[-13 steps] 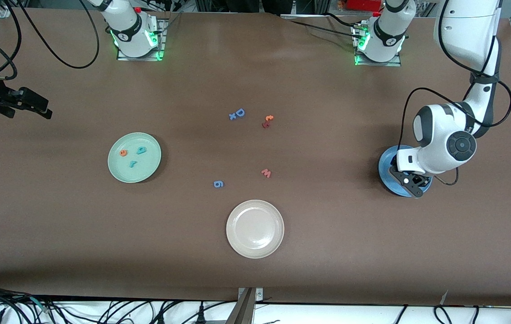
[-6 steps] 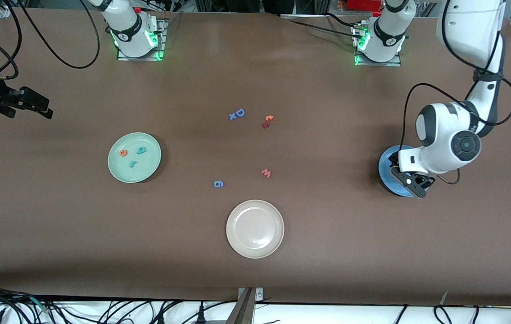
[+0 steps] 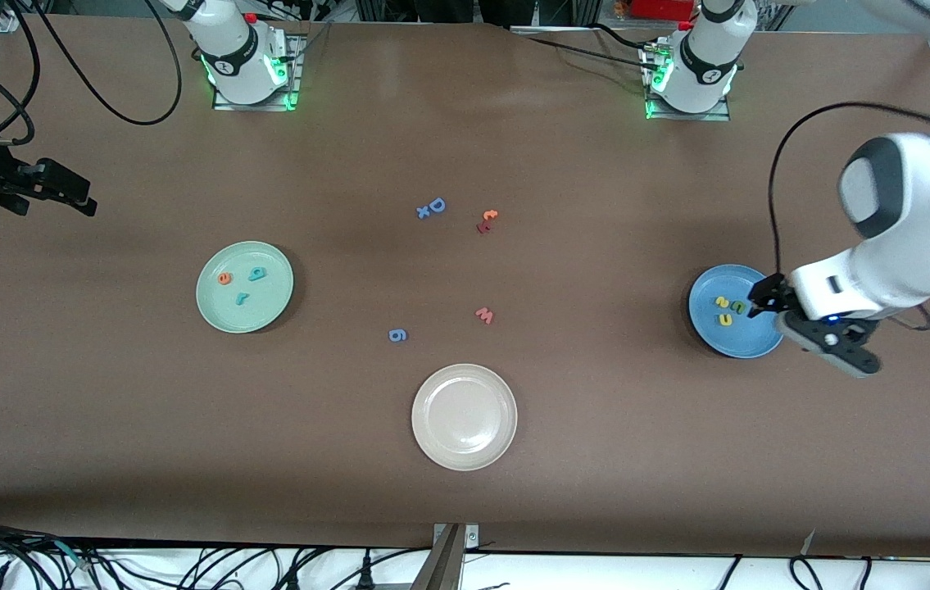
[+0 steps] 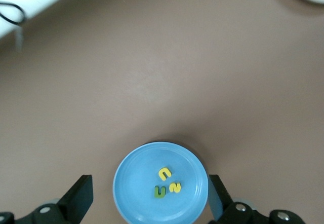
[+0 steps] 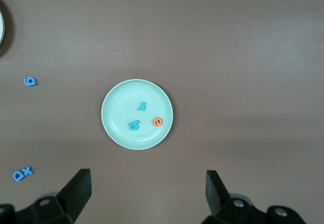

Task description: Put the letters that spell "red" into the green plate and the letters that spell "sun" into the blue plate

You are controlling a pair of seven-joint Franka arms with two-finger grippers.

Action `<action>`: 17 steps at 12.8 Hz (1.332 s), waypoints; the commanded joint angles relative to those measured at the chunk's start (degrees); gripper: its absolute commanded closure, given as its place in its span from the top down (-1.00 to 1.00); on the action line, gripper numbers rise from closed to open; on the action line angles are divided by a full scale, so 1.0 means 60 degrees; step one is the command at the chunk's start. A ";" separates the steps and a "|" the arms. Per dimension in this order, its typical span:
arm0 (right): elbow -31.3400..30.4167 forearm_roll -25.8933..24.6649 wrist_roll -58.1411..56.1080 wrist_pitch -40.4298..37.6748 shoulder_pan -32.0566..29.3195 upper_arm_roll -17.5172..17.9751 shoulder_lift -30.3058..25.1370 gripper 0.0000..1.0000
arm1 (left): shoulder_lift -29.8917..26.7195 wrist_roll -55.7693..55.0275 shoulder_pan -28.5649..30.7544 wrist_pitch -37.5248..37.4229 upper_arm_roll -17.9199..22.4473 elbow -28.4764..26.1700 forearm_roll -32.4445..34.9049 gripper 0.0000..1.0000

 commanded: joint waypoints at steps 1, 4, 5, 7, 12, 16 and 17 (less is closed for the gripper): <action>0.0122 -0.0004 -0.0089 -0.0131 -0.0117 0.0062 0.0021 1.00 | -0.0804 -0.1295 0.0099 -0.0970 -0.0408 0.0597 0.1107 1.00; 0.0136 -0.0034 -0.0060 -0.0116 -0.0132 0.0062 0.0021 1.00 | -0.1758 -0.3537 0.1456 -0.2302 -0.2353 0.0598 0.1626 1.00; 0.0122 -0.0020 -0.0060 -0.0130 -0.0132 0.0062 0.0021 1.00 | -0.1862 -0.4298 0.2027 -0.2494 -0.3056 0.0583 0.1626 1.00; 0.0137 -0.0034 -0.0060 -0.0116 -0.0117 0.0062 0.0021 1.00 | -0.1863 -0.4643 0.2807 -0.2671 -0.3764 0.0568 0.1611 1.00; 0.0180 -0.0019 -0.0133 -0.0116 -0.0117 0.0077 0.0021 1.00 | -0.1805 -0.5023 0.2838 -0.2716 -0.3795 0.0597 0.1626 1.00; 0.0166 -0.0019 -0.0103 -0.0116 -0.0117 0.0077 0.0036 1.00 | -0.1600 -0.5199 0.2926 -0.2701 -0.3678 0.1238 0.1611 1.00; 0.0180 -0.0019 -0.0103 -0.0116 -0.0117 0.0077 0.0036 1.00 | -0.1629 -0.5258 0.2984 -0.2730 -0.3678 0.1285 0.1625 1.00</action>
